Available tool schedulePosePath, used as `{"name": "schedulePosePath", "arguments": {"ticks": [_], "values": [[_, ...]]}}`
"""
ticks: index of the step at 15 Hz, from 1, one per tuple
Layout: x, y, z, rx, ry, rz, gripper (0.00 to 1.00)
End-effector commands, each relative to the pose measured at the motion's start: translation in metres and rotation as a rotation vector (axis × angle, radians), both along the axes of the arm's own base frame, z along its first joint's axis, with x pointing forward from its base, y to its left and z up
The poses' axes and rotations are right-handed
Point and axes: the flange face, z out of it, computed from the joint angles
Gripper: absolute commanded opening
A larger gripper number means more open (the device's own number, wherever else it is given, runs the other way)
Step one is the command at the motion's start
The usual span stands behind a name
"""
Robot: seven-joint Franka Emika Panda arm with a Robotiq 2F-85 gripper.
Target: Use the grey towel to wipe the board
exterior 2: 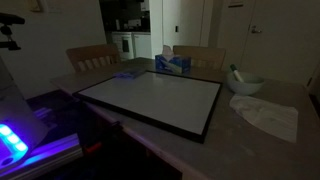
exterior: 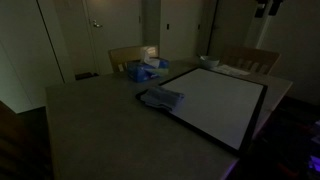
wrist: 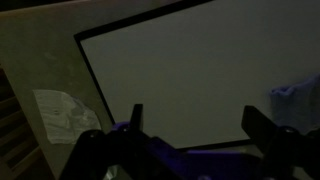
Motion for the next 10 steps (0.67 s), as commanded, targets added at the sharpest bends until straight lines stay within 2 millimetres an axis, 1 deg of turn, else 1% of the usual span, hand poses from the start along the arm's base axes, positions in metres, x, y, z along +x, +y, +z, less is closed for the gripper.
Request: {"name": "schedulePosePath", "arguments": {"ticks": [1, 5, 10], "values": [[0.0, 0.0, 0.001, 0.0, 0.001, 0.0, 1.0], [0.013, 0.017, -0.013, 0.006, -0.006, 0.06, 1.0], [0.032, 0.051, -0.038, 0.007, -0.003, 0.154, 1.0]]}}
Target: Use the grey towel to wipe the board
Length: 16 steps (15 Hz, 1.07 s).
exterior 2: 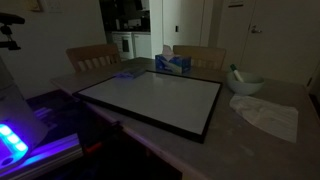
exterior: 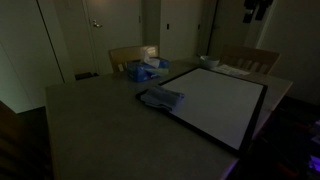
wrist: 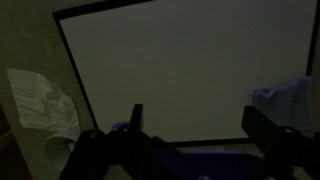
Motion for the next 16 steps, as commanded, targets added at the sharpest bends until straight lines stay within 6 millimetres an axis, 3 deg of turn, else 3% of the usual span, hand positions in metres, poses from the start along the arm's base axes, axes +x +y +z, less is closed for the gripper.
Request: {"name": "schedulePosePath", "arguments": {"ticks": [1, 9, 12, 13, 16], "values": [[0.017, 0.023, -0.026, 0.003, 0.008, 0.067, 1.0], [0.056, 0.065, -0.068, -0.01, -0.043, 0.194, 1.0], [0.063, 0.054, -0.068, -0.042, -0.025, 0.182, 1.0], [0.052, 0.063, -0.069, -0.016, -0.037, 0.187, 1.0], [0.054, 0.058, -0.069, -0.027, -0.03, 0.184, 1.0]]}}
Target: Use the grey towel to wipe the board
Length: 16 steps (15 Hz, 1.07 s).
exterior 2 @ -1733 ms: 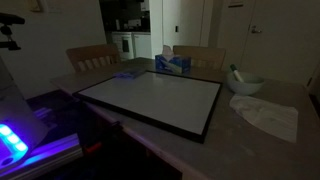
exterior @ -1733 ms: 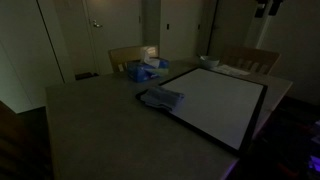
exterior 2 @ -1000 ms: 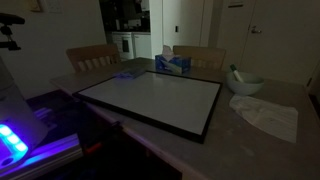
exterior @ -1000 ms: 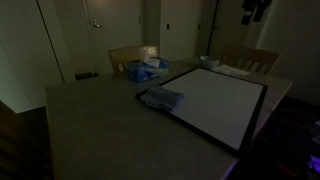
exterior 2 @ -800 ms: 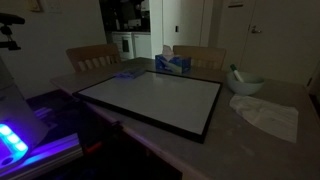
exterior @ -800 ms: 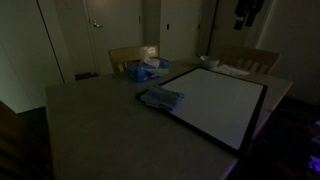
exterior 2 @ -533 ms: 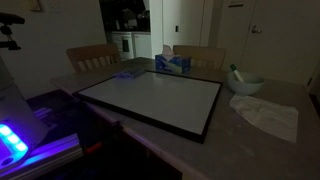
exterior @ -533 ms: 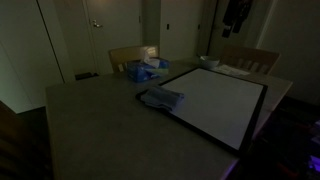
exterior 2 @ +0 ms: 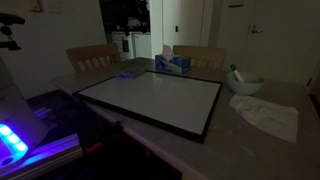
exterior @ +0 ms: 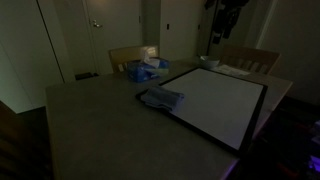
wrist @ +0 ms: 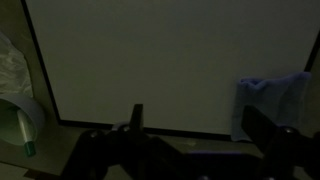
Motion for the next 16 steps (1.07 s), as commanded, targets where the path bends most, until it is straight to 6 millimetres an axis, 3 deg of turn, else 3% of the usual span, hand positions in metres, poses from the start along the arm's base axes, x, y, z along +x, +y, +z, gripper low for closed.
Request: {"name": "schedulePosePath", "arguments": {"ticks": [1, 5, 10, 16], "values": [[-0.004, 0.004, -0.006, 0.007, 0.007, 0.017, 1.0], [0.01, 0.028, -0.024, 0.019, 0.022, 0.113, 1.0], [0.026, 0.07, -0.06, 0.025, 0.043, 0.244, 1.0], [0.057, 0.092, -0.095, 0.071, 0.07, 0.323, 1.0]]}}
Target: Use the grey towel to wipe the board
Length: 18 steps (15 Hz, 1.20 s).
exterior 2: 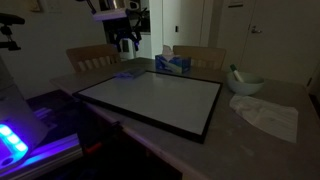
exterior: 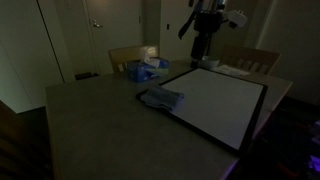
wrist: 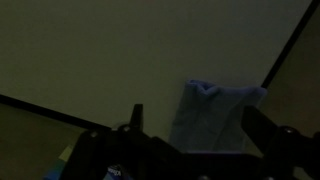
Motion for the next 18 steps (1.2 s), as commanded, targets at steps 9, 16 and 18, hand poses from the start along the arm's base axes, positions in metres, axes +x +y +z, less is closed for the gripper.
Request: {"name": "schedulePosePath", "arguments": {"ticks": [9, 16, 18], "values": [[0.051, 0.02, -0.034, 0.1, 0.05, 0.012, 1.0], [0.049, 0.051, -0.078, 0.061, 0.126, 0.103, 1.0], [0.051, 0.054, -0.09, 0.045, 0.126, 0.094, 1.0]]}}
